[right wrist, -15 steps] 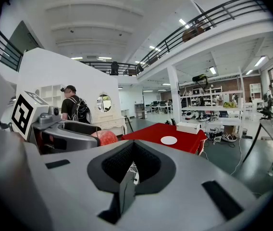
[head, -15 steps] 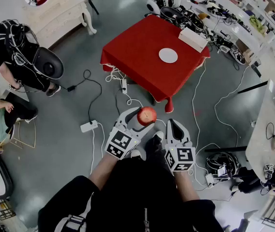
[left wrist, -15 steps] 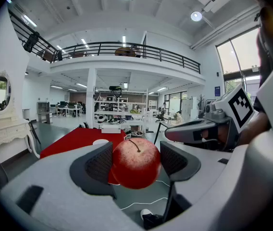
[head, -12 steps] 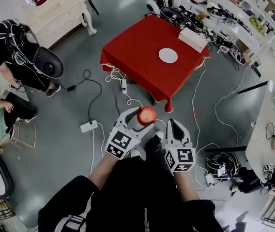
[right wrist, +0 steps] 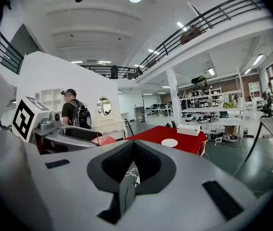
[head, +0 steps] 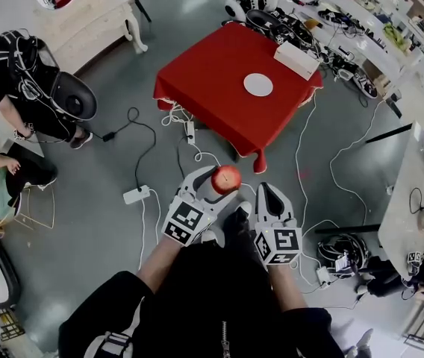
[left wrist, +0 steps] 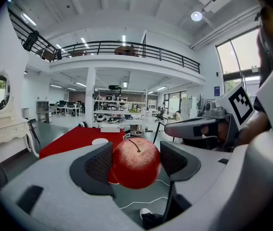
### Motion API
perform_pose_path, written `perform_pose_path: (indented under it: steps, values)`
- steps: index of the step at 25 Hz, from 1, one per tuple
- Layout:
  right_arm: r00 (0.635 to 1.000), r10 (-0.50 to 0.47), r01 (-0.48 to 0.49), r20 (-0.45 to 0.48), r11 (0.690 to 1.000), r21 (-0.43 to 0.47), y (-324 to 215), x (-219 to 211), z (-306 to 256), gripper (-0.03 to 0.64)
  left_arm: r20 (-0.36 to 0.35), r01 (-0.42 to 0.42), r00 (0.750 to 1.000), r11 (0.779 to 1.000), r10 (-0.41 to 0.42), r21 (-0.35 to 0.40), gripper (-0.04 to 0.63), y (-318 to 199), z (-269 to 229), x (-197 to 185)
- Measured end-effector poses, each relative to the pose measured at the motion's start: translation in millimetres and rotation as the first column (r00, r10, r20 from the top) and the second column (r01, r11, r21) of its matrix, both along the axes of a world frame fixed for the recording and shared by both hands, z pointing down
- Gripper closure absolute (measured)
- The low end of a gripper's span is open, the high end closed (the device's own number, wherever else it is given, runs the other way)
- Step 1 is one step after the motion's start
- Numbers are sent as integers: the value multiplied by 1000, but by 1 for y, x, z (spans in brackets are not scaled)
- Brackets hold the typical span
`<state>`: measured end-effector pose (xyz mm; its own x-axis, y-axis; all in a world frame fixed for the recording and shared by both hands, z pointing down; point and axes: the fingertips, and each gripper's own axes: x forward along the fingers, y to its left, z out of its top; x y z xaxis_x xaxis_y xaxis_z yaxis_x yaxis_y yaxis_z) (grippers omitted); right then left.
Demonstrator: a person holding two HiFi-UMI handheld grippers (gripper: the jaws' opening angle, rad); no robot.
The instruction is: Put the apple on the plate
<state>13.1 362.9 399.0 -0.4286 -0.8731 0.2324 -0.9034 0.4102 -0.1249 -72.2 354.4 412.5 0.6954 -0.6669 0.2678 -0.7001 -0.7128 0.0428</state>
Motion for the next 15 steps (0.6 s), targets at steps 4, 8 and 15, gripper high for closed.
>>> perform_pose_path:
  steps: [4,8,15]
  values:
    - [1000,2,-2,3,1000,-5,-1,2,2,606,2,-2,1000,1000,2,-4,284,-1,2,1]
    - [1000,4,-4,4,1000,-9,0,2,3,606,7,-3,1000,1000,4,-16,284,2,6,0]
    - [1000,-1,1,9,1000,-14,1,2,6,606,12,-4,1000,1000,4,-26,284,4,9,1]
